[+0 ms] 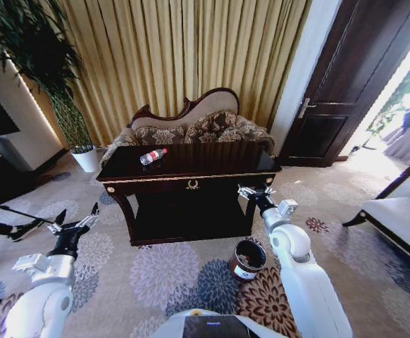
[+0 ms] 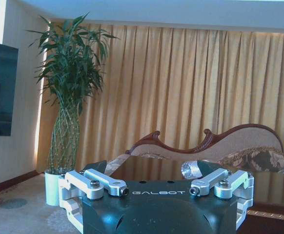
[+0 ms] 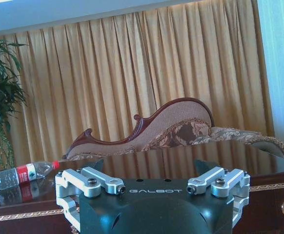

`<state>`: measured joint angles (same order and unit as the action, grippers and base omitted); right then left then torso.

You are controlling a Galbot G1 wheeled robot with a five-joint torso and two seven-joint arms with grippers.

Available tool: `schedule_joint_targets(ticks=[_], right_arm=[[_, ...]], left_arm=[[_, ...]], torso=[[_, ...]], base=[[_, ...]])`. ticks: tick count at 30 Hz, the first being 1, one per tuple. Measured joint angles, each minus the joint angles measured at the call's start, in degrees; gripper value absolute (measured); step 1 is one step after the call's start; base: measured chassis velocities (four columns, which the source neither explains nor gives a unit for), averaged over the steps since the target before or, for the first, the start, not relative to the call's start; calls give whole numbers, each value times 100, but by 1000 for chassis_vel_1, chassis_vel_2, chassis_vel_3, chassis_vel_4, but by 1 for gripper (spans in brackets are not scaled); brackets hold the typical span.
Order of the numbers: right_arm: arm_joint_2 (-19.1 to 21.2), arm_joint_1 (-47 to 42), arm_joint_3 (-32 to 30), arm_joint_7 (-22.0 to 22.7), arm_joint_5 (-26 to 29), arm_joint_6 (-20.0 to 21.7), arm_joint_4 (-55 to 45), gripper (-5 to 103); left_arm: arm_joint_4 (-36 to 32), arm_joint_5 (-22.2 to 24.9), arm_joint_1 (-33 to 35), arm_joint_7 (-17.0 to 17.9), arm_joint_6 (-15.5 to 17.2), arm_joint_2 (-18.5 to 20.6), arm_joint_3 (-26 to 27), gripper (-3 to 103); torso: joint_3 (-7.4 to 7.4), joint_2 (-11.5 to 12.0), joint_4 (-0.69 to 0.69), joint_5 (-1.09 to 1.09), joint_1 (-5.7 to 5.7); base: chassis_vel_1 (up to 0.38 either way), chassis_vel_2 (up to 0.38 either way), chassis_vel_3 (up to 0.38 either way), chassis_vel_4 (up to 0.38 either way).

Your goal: Move to the front of the table and place the trash on the table into the trash bin.

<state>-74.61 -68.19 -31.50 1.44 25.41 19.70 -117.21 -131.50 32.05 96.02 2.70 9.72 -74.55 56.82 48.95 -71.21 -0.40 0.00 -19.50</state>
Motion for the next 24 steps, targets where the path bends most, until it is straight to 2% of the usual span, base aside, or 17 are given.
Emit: schedule_joint_targets(ticks=[7,24], right_arm=[[-32,-58,2,3,-51,-26,-10,100],[-31,-32,-1,7,-91,-35,-8,100]], left_arm=[[-23,26,12,3,33,40,37,100],[-12,10,48,-39,-14,-47,60,100]], torso=[[-1,0,1,1,1],[1,1,-1,0,-1]], base=[[-52,79,60,-84],[-128,180,129,-175]])
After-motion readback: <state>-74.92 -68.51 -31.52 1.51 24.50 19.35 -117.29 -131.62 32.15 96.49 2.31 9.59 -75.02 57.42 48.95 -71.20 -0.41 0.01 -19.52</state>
